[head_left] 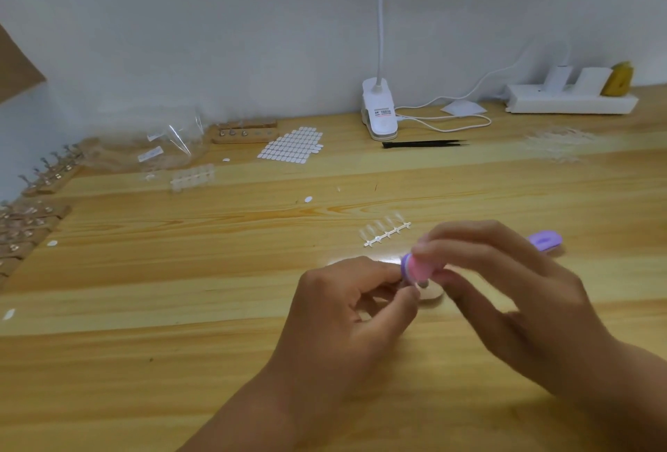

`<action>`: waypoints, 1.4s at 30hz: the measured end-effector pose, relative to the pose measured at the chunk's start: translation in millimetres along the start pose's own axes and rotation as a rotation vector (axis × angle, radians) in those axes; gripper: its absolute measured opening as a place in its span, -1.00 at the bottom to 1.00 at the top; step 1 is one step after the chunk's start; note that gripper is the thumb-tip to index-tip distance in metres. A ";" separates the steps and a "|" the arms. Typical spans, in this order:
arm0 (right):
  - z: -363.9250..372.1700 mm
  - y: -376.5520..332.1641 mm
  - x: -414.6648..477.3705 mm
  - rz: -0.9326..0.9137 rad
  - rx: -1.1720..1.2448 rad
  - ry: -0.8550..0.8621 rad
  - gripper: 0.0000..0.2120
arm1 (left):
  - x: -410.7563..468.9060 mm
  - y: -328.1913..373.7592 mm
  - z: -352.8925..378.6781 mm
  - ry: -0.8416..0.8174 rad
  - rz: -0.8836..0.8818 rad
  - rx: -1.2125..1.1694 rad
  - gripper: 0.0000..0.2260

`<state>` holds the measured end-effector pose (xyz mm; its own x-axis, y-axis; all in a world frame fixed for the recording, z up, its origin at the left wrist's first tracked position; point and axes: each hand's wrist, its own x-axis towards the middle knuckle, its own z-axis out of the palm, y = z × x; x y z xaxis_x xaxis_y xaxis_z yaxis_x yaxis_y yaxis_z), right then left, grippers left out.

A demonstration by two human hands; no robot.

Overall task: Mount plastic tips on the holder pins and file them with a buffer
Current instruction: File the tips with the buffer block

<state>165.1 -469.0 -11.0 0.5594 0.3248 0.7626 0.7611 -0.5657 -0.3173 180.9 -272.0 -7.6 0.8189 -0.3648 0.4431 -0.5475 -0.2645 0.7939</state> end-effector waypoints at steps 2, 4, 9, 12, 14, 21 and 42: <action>0.1 0.0 -1.6 -0.031 -0.017 -0.034 -0.73 | -0.4 0.5 -0.3 -0.009 0.031 0.026 -0.96; -3.7 3.3 -0.8 -0.013 -0.055 -0.026 -0.72 | -0.1 0.2 -1.2 -0.015 0.024 0.031 -0.93; 2.2 -4.6 -4.7 -0.071 -0.037 -0.060 -0.77 | -0.1 -1.7 -2.1 -0.065 0.093 0.123 -0.85; -3.3 2.1 -1.7 -0.038 -0.070 -0.028 -0.73 | 1.0 -0.5 -3.7 -0.062 0.075 0.114 -0.86; -2.8 3.0 -2.0 -0.016 -0.075 -0.008 -0.71 | 0.8 -0.3 -3.9 -0.069 0.080 0.117 -0.89; -3.7 3.0 -1.4 -0.031 -0.089 -0.012 -0.73 | 0.8 0.1 -5.0 -0.067 0.100 0.156 -0.88; 6.6 -5.2 -8.0 -0.053 -0.049 -0.011 -0.76 | 0.3 -1.8 -4.0 -0.071 0.136 0.173 -0.91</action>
<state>158.8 -463.6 -19.2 0.5225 0.3637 0.7712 0.7729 -0.5839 -0.2482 182.9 -268.1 -7.3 0.7247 -0.4676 0.5062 -0.6785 -0.3557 0.6428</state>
